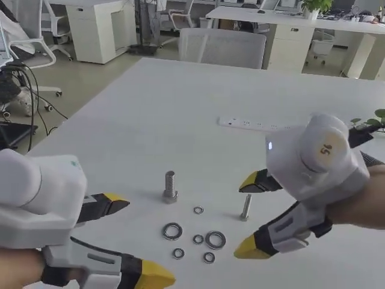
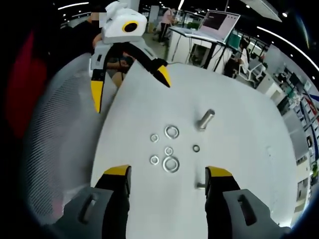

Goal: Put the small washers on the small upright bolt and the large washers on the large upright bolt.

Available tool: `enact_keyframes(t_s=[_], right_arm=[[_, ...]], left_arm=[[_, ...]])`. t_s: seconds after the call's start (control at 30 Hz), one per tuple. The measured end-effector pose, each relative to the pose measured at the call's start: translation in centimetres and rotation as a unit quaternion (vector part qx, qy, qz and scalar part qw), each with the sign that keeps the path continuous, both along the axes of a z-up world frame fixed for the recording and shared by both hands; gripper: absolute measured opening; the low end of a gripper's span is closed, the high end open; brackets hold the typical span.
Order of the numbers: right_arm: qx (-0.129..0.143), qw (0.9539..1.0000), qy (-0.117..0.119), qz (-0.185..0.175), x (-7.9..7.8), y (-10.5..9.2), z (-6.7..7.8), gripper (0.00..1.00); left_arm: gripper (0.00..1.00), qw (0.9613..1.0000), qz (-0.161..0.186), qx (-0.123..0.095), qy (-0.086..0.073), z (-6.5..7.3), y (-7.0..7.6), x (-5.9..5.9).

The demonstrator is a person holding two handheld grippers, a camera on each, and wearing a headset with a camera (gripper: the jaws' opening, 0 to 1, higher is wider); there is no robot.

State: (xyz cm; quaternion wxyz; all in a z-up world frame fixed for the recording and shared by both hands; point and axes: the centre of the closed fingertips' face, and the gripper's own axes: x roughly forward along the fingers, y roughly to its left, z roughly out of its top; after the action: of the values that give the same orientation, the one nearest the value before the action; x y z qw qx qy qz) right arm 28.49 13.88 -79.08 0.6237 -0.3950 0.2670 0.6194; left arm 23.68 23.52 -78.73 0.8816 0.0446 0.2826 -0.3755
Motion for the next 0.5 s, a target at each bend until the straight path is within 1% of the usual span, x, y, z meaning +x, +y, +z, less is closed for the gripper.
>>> enact_keyframes(t_s=[0.07,0.17,0.2,0.27,0.33,0.37,0.43,0.5], right_arm=[[-0.007,1.0,-0.001,0.006,0.2,0.2,-0.3,0.6],[-0.019,0.9997,0.005,0.017,0.5,0.5,-0.8,0.56],[-0.03,0.9993,0.009,0.02,0.6,0.5,-1.3,0.54],[-0.045,0.9985,0.01,0.028,0.6,0.5,-1.8,0.51],[-0.052,0.9981,0.01,0.033,0.8,0.8,-2.4,0.5],[-0.062,0.9973,0.017,0.034,0.7,0.8,-2.8,0.5],[-0.08,0.9957,0.013,0.045,0.7,0.8,-3.4,0.48],[-0.087,0.9949,0.012,0.049,0.8,1.0,-3.8,0.47]], left_arm=[[0.92,1.0,-0.002,-0.002,0.001,-0.1,-0.1,0.0],[0.92,1.0,-0.008,0.002,0.004,-0.3,-0.3,-0.2],[0.92,0.9999,-0.01,0.004,0.006,-0.5,-0.4,-0.3],[0.92,0.9999,-0.012,0.003,0.007,-0.4,-0.4,-0.3],[0.92,0.9999,-0.012,0.004,0.007,-0.5,-0.4,-0.3],[0.91,0.9999,-0.014,0.004,0.009,-0.5,-0.5,-0.4],[0.91,0.9998,-0.017,0.004,0.009,-0.6,-0.6,-0.5],[0.91,0.9997,-0.018,0.009,0.01,-0.8,-0.6,-0.5]])
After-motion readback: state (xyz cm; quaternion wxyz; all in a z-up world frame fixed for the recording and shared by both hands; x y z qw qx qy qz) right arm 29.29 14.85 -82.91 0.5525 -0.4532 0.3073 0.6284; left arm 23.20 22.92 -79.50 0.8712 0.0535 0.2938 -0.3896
